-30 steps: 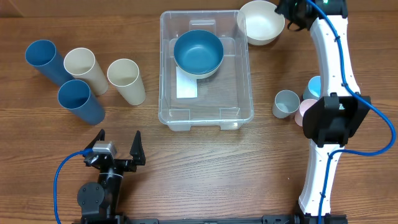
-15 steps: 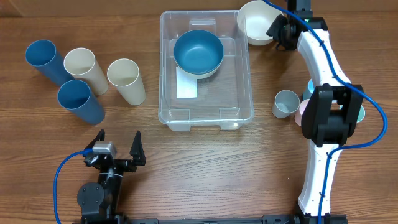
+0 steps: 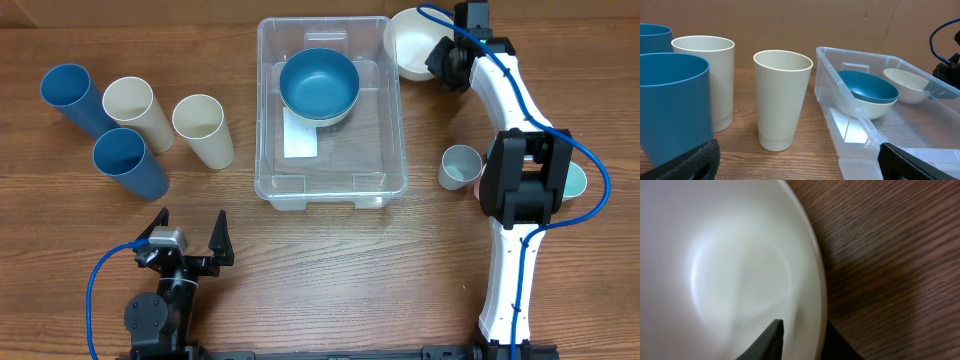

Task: Pack container
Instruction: 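Grasp the rim of the small cream bowl with the right gripper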

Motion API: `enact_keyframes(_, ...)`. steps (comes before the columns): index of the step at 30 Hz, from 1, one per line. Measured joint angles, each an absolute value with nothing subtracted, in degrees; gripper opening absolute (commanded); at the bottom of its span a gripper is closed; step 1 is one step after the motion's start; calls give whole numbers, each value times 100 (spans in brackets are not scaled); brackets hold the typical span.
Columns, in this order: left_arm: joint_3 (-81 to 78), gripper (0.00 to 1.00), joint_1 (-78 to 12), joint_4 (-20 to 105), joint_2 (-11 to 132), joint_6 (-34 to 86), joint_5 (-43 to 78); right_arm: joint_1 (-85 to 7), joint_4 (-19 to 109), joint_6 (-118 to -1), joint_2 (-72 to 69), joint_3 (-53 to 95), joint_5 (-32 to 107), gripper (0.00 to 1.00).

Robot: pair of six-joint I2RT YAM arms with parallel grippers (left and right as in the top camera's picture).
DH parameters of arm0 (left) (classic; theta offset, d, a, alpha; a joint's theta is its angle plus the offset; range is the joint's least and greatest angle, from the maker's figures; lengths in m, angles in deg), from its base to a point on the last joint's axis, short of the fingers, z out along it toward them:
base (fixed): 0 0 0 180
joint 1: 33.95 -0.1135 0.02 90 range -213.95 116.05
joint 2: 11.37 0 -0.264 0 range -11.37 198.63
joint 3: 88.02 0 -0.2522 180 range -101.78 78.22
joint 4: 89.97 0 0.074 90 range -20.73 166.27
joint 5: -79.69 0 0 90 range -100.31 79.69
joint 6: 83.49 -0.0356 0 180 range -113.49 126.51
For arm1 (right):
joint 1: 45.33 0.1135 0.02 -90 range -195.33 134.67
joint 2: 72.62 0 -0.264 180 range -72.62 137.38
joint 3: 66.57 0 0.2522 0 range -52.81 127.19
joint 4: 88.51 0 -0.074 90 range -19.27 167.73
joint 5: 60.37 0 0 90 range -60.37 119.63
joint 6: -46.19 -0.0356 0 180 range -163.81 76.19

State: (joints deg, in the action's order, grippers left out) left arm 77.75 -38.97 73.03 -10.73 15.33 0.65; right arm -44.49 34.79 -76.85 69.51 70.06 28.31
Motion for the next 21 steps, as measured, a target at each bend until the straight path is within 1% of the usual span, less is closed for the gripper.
enact_keyframes(2, 7777, 100, -3897, 7303, -1073, 1533, 65, -4449, 3438, -7713, 6951, 7006, 2796, 5)
enact_keyframes(3, 7775, 100, -3897, 7303, -1073, 1533, 65, -4456, 3412, -7702, 6951, 7006, 2794, 4)
enact_keyframes(10, 7777, 100, -3897, 7303, -1073, 1533, 68, -4464, 3204, -7726, 6951, 7015, 2826, 4)
enact_keyframes(15, 7775, 100, -3897, 7303, -1075, 1533, 65, -4541, 2837, -7720, 6951, 7161, 2916, 4)
enact_keyframes(21, 7775, 100, -3897, 7303, -1073, 1533, 65, -4877, 2059, -7528, 6942, 7878, 2914, 4)
